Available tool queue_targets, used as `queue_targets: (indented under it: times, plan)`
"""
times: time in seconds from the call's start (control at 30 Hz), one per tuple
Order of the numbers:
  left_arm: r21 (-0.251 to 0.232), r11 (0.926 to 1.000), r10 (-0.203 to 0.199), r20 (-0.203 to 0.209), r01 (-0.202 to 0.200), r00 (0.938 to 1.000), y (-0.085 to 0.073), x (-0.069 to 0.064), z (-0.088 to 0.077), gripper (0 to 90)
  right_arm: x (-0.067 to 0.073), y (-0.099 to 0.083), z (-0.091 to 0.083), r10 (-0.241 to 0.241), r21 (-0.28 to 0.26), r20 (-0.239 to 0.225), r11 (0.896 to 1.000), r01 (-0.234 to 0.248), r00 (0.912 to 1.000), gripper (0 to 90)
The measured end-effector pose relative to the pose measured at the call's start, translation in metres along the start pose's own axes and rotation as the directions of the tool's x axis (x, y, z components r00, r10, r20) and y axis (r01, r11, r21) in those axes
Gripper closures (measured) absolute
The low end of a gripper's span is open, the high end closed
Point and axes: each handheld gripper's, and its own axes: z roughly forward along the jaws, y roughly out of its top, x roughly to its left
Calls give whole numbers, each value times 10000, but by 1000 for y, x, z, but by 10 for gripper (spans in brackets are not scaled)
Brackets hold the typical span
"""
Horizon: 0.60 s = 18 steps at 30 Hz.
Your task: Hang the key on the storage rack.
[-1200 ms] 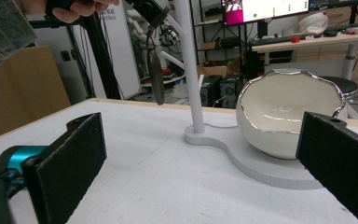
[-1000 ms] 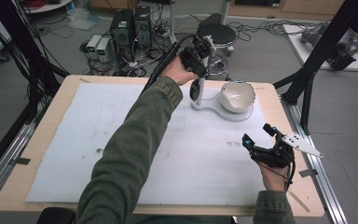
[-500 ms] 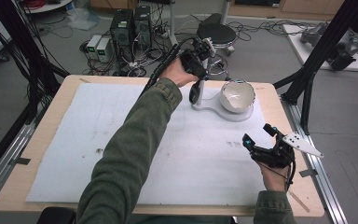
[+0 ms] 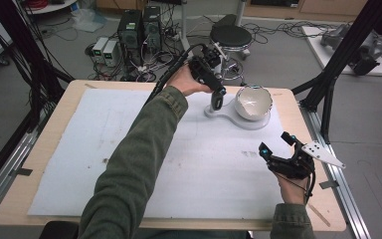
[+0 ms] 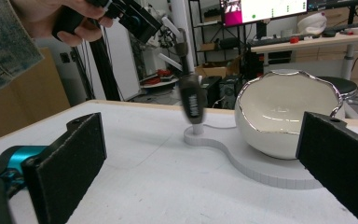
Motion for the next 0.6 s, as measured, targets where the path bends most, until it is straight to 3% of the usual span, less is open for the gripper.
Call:
queue_targets:
  times: [0.17,0.27,0.4,0.5,0.6]
  plan:
    - [-210,9998,46,575,-34,9983,-11,-1,-3,58,0,0,0,-11,12,-2,10000,11,10000,7]
    - [-585,9983,137,1009,-78,9948,-18,-3,-11,58,0,0,0,36,-29,19,10000,-36,10000,7]
    - [-846,9960,343,866,-270,9957,-25,-11,-25,58,0,0,1,36,-5,4,10000,-36,10000,7]
    - [-1052,9940,418,1125,-299,9928,-34,-17,-32,58,2,-1,3,30,55,-24,10000,-30,10000,7]
    - [-1193,9924,427,1064,-299,9934,-43,-21,-38,58,2,-1,4,12,63,-40,10000,-12,10000,7]
